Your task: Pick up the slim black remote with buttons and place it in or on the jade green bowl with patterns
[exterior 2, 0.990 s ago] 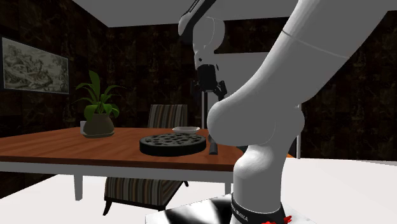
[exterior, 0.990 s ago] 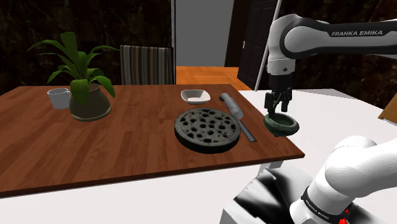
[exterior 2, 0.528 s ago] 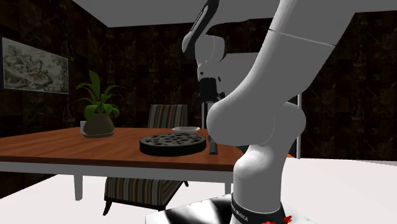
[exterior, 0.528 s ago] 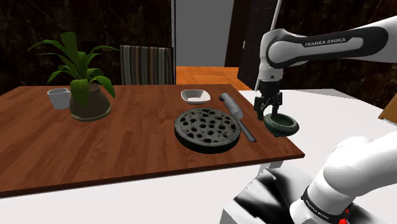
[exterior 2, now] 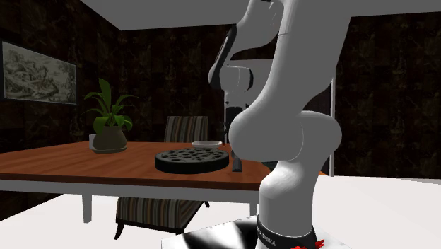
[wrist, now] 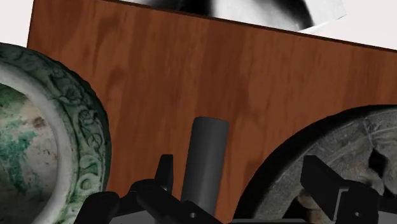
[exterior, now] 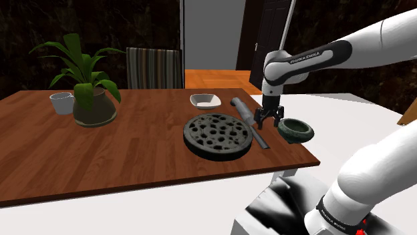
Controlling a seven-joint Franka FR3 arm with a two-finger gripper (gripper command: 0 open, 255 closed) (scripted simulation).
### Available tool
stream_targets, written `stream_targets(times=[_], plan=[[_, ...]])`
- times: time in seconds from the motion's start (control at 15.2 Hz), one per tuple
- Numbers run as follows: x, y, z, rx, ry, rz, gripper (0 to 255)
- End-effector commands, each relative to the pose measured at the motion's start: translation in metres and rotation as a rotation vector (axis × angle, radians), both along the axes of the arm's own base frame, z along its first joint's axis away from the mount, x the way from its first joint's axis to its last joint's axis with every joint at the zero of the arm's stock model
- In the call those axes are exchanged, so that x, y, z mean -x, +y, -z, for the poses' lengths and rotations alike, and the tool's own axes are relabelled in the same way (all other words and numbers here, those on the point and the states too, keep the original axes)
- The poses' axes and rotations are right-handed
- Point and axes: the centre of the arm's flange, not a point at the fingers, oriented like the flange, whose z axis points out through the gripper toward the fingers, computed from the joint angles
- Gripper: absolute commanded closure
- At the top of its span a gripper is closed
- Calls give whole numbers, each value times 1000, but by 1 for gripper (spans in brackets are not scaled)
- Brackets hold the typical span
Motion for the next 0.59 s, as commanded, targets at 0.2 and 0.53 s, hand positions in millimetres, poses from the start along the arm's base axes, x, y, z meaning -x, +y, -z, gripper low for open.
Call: stream_targets(times=[0.2,0.53], plan=[[-33,-34,46,-11,-15,110,0],[-44,-48,74,-15,-20,153,0]])
